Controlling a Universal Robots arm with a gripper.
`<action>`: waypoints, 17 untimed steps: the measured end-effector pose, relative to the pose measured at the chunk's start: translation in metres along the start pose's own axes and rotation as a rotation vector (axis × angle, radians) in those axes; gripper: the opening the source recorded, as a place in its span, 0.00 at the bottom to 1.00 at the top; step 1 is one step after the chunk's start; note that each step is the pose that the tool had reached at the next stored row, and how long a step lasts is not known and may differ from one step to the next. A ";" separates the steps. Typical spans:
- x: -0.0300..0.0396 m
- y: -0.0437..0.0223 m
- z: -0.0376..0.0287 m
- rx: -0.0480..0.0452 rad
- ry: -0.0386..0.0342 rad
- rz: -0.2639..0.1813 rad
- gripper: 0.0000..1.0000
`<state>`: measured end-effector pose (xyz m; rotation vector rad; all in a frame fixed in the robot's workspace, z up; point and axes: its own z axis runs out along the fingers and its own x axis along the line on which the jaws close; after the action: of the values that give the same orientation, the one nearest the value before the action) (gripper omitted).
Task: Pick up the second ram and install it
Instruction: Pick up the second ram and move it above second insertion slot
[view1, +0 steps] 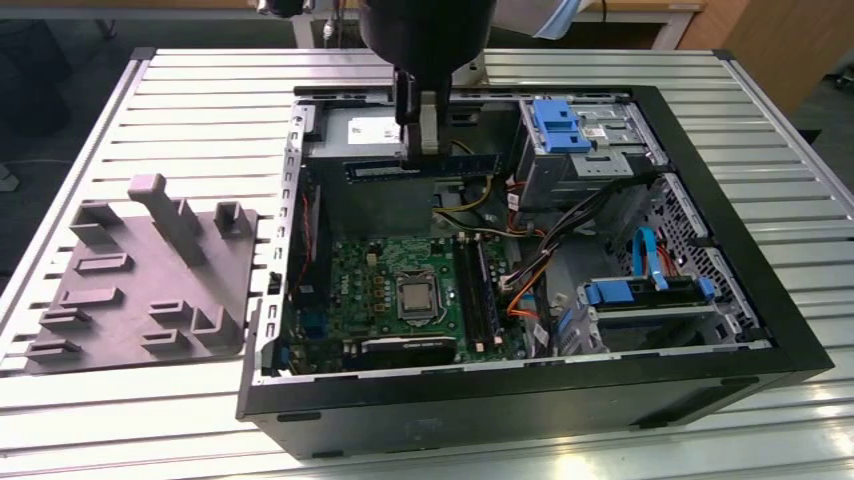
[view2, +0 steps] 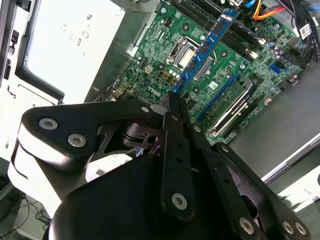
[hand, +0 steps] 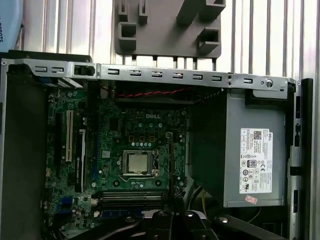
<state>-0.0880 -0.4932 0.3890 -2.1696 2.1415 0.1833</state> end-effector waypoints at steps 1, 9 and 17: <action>0.0000 -0.0009 0.0003 -0.0003 0.0002 0.000 0.12; 0.0003 -0.0085 0.0048 -0.0072 0.0066 0.003 0.12; 0.0013 -0.0177 0.0109 -0.0196 0.0148 0.009 0.12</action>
<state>-0.0706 -0.4926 0.3776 -2.1795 2.1662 0.1902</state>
